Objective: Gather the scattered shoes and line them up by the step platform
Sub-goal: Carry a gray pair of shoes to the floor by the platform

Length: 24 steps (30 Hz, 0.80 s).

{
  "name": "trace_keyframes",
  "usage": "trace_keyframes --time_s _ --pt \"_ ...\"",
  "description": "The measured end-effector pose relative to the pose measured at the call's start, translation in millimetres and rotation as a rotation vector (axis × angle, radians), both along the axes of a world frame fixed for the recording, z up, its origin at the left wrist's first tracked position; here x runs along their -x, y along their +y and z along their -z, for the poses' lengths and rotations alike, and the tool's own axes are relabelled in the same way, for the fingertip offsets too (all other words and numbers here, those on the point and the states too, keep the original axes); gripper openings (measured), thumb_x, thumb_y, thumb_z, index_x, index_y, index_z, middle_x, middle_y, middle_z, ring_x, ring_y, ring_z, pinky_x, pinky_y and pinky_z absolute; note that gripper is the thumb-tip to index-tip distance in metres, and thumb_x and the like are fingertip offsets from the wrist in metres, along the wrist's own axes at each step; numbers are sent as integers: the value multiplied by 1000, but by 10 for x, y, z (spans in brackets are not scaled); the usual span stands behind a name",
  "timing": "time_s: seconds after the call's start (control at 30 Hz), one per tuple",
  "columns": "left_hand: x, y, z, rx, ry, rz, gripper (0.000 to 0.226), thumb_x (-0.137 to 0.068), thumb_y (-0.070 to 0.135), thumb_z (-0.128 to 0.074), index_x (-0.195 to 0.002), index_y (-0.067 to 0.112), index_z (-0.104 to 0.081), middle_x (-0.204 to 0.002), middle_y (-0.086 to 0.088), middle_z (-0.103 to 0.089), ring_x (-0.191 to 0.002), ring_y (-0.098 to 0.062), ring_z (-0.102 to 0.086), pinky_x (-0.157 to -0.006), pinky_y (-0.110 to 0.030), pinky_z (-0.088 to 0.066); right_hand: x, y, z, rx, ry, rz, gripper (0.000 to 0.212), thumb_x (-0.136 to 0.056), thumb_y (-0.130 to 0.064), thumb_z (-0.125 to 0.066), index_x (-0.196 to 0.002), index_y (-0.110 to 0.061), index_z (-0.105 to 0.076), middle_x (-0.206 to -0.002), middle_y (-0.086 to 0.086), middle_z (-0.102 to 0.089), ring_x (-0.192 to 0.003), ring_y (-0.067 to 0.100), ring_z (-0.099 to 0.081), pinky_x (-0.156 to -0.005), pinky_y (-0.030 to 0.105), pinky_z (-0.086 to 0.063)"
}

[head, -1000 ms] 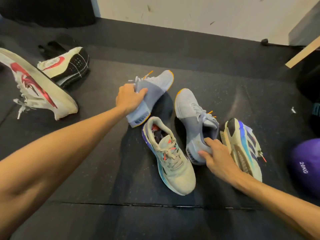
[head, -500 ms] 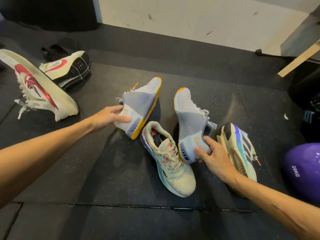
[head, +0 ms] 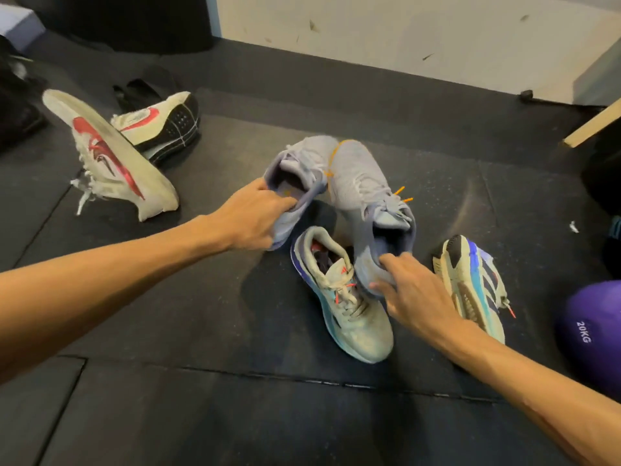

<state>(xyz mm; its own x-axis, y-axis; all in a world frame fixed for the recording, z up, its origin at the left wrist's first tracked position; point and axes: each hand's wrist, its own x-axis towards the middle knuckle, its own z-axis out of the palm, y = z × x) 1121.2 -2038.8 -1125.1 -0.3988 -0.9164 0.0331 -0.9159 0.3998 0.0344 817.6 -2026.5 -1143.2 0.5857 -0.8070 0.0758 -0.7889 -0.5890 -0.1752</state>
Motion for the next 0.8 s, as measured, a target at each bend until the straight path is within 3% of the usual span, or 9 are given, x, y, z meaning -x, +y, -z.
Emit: trace_keyframes --time_s 0.13,0.2,0.3,0.37,0.4,0.5,0.6,0.67,0.8 --pt "463 330 -556 -105 -318 -67 34 -65 28 -67 -92 10 -58 -80 -10 -67 -74 -27 -64 -76 -35 -35 -349 177 -673 143 152 -63 25 -61 -11 -83 -68 -12 -59 -59 9 -56 -55 32 -57 -42 32 -39" --pt "634 517 -1013 -154 -433 -62 42 -53 37 -74 -84 10 -65 -67 -5 -64 -61 -22 -61 -69 -31 -39 -435 287 -1158 110 182 -85 29 -52 -9 -86 -65 -13 -61 -57 7 -58 -57 28 -58 -42 33 -41" --pt "749 756 -1910 -90 -406 -69 57 -29 41 -75 -73 6 -73 -49 -3 -58 -43 -19 -54 -57 -26 -41 -408 476 -2047 31 215 -80 29 -47 -11 -85 -66 -15 -63 -58 5 -61 -59 26 -60 -44 34 -45" --pt "849 858 -2672 -145 -459 -69 68 -38 41 -75 -89 -3 -73 -54 -7 -63 -48 -20 -57 -62 -27 -43 -303 561 -2765 -29 238 -63 33 -44 -12 -87 -66 -16 -63 -59 4 -60 -59 26 -60 -45 32 -42" --pt "915 896 -3059 -184 -501 -59 69 -52 40 -72 -103 -7 -69 -63 -9 -67 -55 -21 -60 -67 -29 -43 -220 570 -3142 -71 226 -41 34 -43 -13 -88 -66 -16 -62 -59 4 -59 -57 26 -59 -44 30 -39" --pt "1142 833 -4254 -276 -477 -87 67 -82 26 -54 -133 -15 -39 -95 -16 -69 -82 -25 -63 -84 -36 -35 82 485 -4280 -240 81 94 21 -69 -27 -77 -82 -18 -63 -77 4 -60 -70 29 -62 -53 30 -35" --pt "1392 646 -5556 -280 -439 -136 69 -68 37 -70 -118 -9 -54 -83 -12 -70 -73 -23 -65 -80 -34 -37 438 342 -5297 -440 -112 267 20 -85 -38 -63 -100 -25 -61 -91 0 -57 -90 28 -58 -66 35 -42" --pt "1580 606 -6312 -236 -420 -122 52 -64 39 -72 -101 3 -63 -76 -8 -68 -67 -22 -64 -74 -32 -36 647 293 -5997 -552 -300 331 23 -82 -36 -70 -96 -18 -64 -86 6 -63 -85 32 -56 -71 41 -48" --pt "1998 629 -7472 -128 -349 -80 37 -77 34 -66 -102 8 -59 -91 -7 -64 -82 -26 -61 -83 -36 -31 880 388 -7188 -504 -423 378 20 -78 -31 -73 -91 -17 -67 -75 3 -63 -76 29 -54 -69 42 -49"
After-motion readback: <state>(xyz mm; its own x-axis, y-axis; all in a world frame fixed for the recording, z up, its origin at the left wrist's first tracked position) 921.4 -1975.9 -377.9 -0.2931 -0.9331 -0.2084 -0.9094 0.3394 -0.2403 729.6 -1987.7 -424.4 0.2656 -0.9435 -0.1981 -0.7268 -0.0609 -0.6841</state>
